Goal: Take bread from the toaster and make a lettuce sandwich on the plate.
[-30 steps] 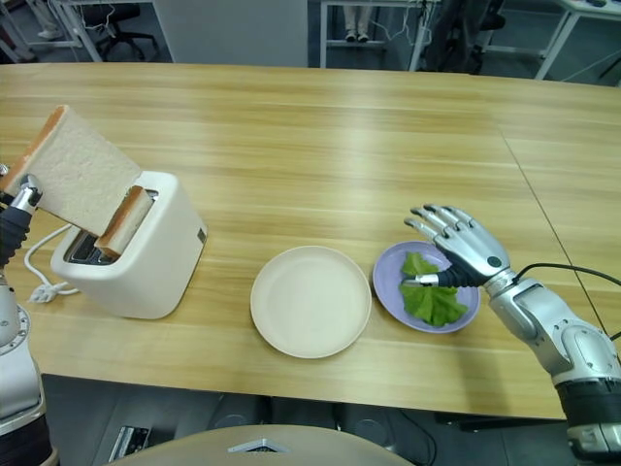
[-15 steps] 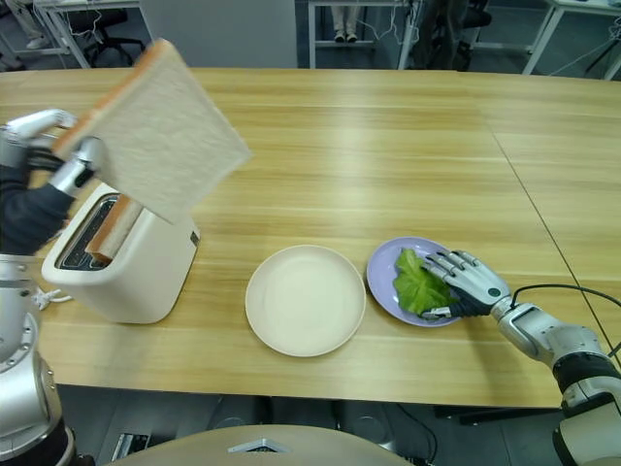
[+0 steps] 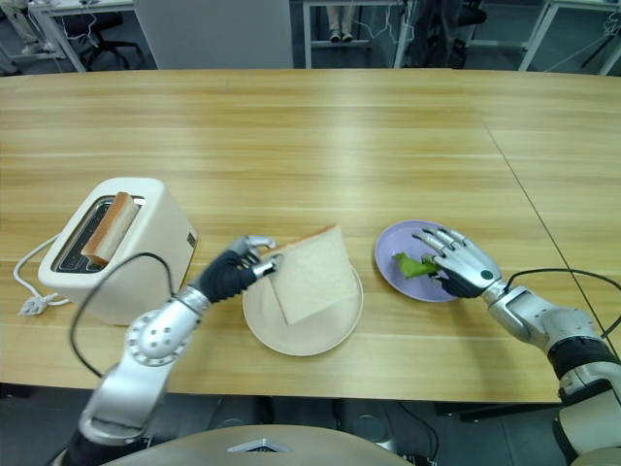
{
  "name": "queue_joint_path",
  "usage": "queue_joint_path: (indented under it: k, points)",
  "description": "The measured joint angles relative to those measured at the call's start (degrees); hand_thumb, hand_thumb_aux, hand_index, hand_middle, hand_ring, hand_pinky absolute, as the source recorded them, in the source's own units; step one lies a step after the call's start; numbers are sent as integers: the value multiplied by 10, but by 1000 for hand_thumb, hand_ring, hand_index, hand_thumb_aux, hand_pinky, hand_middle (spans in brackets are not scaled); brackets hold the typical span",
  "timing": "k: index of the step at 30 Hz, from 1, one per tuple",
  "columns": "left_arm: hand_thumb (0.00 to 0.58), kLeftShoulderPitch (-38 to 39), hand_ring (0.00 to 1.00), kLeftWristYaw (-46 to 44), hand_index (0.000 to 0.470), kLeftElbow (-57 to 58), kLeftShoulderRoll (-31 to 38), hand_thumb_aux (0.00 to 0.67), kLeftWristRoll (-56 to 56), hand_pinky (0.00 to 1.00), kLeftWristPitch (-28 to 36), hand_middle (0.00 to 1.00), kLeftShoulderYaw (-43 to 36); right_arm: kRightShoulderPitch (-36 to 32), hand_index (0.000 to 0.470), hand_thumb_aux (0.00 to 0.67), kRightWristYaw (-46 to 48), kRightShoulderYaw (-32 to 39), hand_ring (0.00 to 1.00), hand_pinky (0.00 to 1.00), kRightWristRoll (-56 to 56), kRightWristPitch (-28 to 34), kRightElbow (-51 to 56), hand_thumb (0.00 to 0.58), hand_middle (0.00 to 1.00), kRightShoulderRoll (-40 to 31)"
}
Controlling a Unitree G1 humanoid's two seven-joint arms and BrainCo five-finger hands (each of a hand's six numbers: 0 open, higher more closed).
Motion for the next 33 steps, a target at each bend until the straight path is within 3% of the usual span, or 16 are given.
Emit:
queue_joint_path:
  k: [5,6,7,8,12,13,14,15,23,33]
  points:
    - [580,-40,1000,16,460,162,-2,670,33,1000,-39,1000,-24,24,460,670,31,-42,0,0,49,-8,-104,580,0,-17]
    - [565,-49,1000,20,386,191,-2,562,42,1000,-48,1000,-31,34,460,670,45,-54,0,0,61,-8,-134,580,0,-20]
    - [462,-54,1000,22,253,207,-2,368,48,1000,-55,1000,-35,38,460,670,55,-60,0,0,70,-9,-154,580,0,-20]
    - [0,-64,1000,27,0,226,-2,0,59,1000,-65,1000,-43,46,460,670,72,-69,0,0,82,-8,-182,580,0,-20]
    - [0,-100,1000,69,0,283,4,0,130,1000,-97,1000,-73,64,460,670,134,-95,0,0,126,-6,-274,580,0,-9]
    - [0,-108,180,80,0,293,8,0,146,180,-102,180,-76,67,460,670,149,-99,0,0,137,-5,-293,580,0,-1]
    - [0,-115,180,94,0,300,14,0,169,180,-108,180,-80,72,460,670,171,-102,0,0,146,-3,-317,580,0,9]
    - [0,-118,0,102,0,300,18,0,185,0,-111,0,-81,76,460,670,186,-102,0,0,152,-1,-333,580,0,20]
    - [0,-98,0,93,0,176,53,0,279,0,-111,0,-84,78,460,670,269,-74,0,0,138,5,-370,580,0,111]
    - [0,-11,0,-45,0,-96,123,0,376,0,-34,0,48,9,460,670,271,-5,0,0,32,34,-307,580,0,209]
